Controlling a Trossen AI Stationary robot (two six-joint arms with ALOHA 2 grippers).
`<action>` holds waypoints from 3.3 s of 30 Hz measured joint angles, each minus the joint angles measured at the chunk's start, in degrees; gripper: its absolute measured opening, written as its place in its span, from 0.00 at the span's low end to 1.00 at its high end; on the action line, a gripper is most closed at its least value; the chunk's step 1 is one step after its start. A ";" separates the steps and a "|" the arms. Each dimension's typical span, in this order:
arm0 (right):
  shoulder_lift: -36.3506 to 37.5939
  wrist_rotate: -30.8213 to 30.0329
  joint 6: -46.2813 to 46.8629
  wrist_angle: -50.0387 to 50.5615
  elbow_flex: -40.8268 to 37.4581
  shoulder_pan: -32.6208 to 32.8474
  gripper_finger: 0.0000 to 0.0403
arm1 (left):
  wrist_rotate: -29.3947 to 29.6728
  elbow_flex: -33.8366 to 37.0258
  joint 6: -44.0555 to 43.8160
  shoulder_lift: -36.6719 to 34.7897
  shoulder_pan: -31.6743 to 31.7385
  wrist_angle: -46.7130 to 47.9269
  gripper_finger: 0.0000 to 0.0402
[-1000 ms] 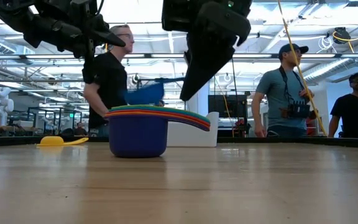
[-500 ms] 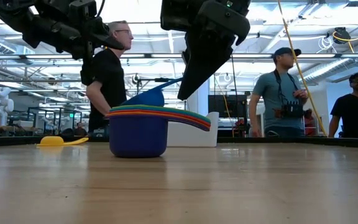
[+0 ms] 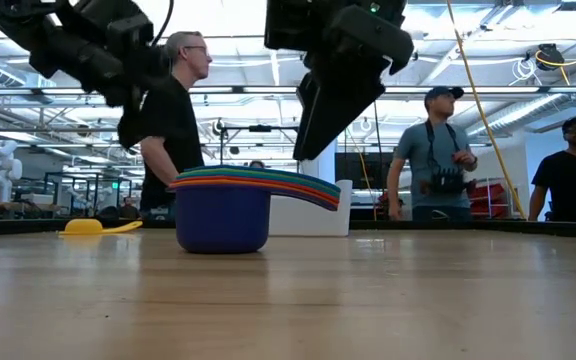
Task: Nest measuring cups in basket
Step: Stack the yellow measuring cup on top of the dark blue measuring cup
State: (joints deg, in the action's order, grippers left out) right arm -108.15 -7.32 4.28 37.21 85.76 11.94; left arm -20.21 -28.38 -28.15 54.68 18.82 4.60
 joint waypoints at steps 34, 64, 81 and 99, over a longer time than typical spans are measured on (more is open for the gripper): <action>4.56 -4.80 -1.97 -4.68 0.00 -0.22 0.70 | 22.67 -9.29 19.65 22.66 26.47 39.52 0.88; 4.56 -14.77 -13.15 -6.37 -0.09 -0.20 0.70 | -17.76 -10.43 17.99 9.93 20.67 36.20 0.54; 4.49 -34.81 -92.63 -70.71 -16.79 0.47 0.70 | -30.89 -10.56 -18.60 2.51 1.84 -6.31 0.54; 4.51 -29.93 -110.07 -97.08 -25.68 -3.09 0.70 | -30.71 -10.58 -26.08 6.72 -2.75 -15.39 0.54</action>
State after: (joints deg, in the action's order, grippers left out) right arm -103.63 -37.25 -105.79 -59.86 60.07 8.85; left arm -50.92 -38.96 -54.23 61.40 16.07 -10.79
